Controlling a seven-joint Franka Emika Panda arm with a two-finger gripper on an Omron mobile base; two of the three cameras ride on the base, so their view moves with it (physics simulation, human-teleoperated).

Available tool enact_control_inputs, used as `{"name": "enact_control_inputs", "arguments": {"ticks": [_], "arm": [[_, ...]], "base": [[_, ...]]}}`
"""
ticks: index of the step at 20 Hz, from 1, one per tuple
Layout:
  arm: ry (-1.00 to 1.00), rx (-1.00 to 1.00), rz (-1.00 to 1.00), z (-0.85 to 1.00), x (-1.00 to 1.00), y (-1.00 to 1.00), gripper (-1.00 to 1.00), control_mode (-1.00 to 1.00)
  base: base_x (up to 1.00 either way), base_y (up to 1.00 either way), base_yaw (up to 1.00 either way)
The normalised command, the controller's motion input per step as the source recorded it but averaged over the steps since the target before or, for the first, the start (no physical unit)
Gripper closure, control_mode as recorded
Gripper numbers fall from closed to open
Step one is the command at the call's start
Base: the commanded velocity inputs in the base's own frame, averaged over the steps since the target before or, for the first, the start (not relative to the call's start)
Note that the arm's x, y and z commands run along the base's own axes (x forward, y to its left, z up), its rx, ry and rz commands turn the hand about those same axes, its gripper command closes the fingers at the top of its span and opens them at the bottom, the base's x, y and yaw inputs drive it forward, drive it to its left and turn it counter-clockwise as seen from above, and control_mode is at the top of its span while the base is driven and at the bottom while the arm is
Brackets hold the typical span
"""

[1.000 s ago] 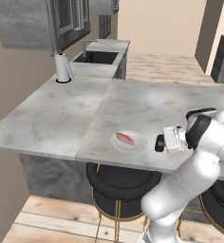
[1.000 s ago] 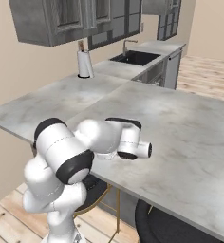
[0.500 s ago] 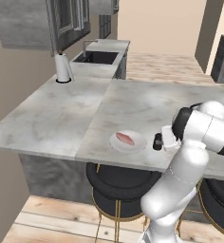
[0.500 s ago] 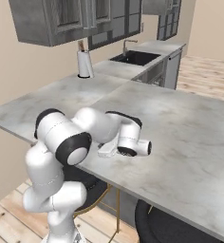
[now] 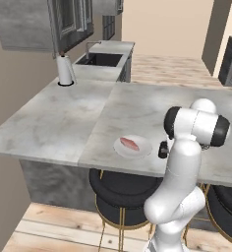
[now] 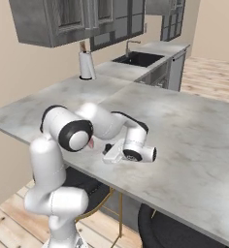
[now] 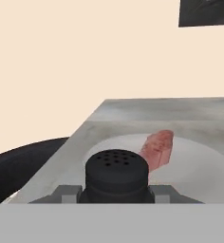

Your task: Retrieve the shaker from the cabinet and place it next the steak on a plate on the dining table.

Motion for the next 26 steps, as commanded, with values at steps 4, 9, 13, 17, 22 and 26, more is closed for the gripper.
{"name": "enact_control_inputs", "arguments": {"ticks": [4, 9, 13, 17, 22, 26], "arm": [[0.0, 0.0, 0.01, -0.11, 0.12, -0.06, 1.0, -1.0], [0.0, 0.0, 0.0, -0.04, 0.22, 0.0, 1.0, -1.0], [0.0, 0.0, 0.0, -0.01, 0.31, 0.0, 1.0, -1.0], [-0.01, 0.03, 0.0, -0.04, 0.27, 0.0, 1.0, -1.0], [-0.01, 0.02, 0.0, -0.15, 0.12, 0.0, 1.0, -1.0], [0.0, 0.0, 0.0, -0.31, 0.12, 0.0, 1.0, -1.0]], "base": [[0.0, 0.0, 0.0], [0.0, 0.0, 0.0], [0.0, 0.0, 0.0], [0.0, 0.0, 0.0], [0.0, 0.0, 0.0], [0.0, 0.0, 0.0]]}}
